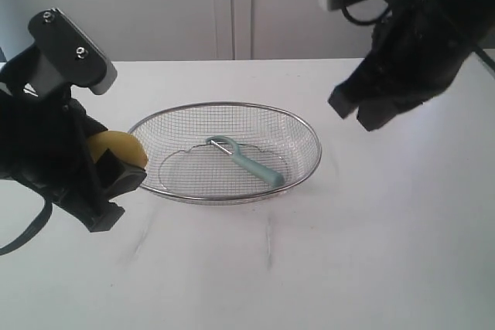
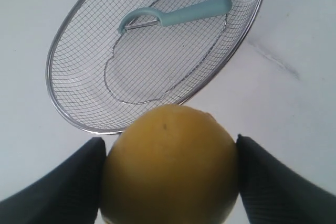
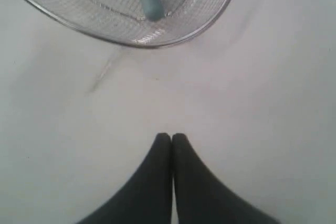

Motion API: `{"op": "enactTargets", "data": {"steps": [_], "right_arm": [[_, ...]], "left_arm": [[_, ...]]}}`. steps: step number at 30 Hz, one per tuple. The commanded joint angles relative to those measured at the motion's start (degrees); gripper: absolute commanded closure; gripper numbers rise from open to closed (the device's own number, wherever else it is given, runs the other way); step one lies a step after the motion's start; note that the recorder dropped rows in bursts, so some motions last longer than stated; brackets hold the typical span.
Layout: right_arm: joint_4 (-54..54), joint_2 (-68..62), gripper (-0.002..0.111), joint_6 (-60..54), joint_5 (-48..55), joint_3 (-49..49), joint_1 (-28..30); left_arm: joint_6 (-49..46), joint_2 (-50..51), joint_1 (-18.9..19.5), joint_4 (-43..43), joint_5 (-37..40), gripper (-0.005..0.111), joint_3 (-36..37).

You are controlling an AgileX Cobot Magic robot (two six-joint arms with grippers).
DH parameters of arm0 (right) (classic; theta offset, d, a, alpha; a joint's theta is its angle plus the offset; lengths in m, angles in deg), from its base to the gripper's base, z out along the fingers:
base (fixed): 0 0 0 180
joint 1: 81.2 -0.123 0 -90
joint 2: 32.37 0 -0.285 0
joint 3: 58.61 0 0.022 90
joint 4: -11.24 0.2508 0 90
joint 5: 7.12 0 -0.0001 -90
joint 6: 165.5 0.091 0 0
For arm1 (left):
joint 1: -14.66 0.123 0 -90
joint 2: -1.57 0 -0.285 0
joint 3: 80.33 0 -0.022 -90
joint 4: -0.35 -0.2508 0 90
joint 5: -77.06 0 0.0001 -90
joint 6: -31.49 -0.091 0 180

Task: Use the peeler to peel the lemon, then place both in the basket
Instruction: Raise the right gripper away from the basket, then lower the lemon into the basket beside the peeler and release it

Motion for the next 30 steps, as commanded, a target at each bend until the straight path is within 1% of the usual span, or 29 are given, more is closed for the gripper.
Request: {"op": "enactTargets", "data": {"steps": [1,3,4,5,6,7,10,11,16,24,26,28,30], "right_arm": [[-0.99,3.84,0.108,0.72,-10.65,-9.1,0.29],[-0.65,4.37,0.108,1.14,-10.4,-10.03,0.29],[-0.51,4.95,0.108,1.38,-10.64,-9.9,0.29],[-0.51,5.06,0.108,1.38,-11.2,-9.9,0.29],[-0.51,5.32,0.108,1.38,-11.49,-9.9,0.29],[-0.51,5.43,0.108,1.38,-11.49,-9.9,0.29],[-0.66,5.43,0.108,1.38,-12.62,-9.9,0.29],[-0.66,5.43,0.108,1.38,-12.85,-9.9,0.29],[-0.66,5.43,0.108,1.38,-12.85,-9.9,0.29],[-0.66,5.43,0.108,2.31,-12.83,-9.9,0.29],[-0.66,5.43,0.108,2.31,-12.83,-9.9,0.29],[-0.66,5.43,0.108,2.31,-12.83,-9.9,0.29],[-0.66,5.43,0.108,2.31,-12.83,-9.9,0.29]], "left_arm": [[-1.67,0.71,-0.32,-0.45,-0.27,0.107,-0.19],[-1.55,3.16,-0.32,-1.99,-2.89,0.107,-0.45],[-1.14,6.01,0.53,-2.14,-7.12,0.107,-1.61],[-1.01,7.42,1.18,-2.14,-8.76,0.107,-2.48],[-1.01,11.45,2.82,-2.14,-10.63,0.107,-6.11],[-1.01,13.72,3.74,-2.14,-10.63,0.107,-7.98],[1.41,25.01,7.94,-1.64,-10.37,0.107,-18.37],[1.41,28.42,8.5,-1.64,-11.83,0.107,-20.02],[1.41,38.25,8.89,-1.79,-20.25,0.107,-20.45],[-0.59,46.43,9.1,-1.79,-21.67,0.106,-20.45],[-0.59,47.25,9.1,-1.79,-21.67,0.103,-20.45],[-0.59,47.71,9.1,-1.79,-21.67,0.093,-20.45],[-0.59,47.84,9.1,-1.79,-21.67,0.077,-20.45]]}}
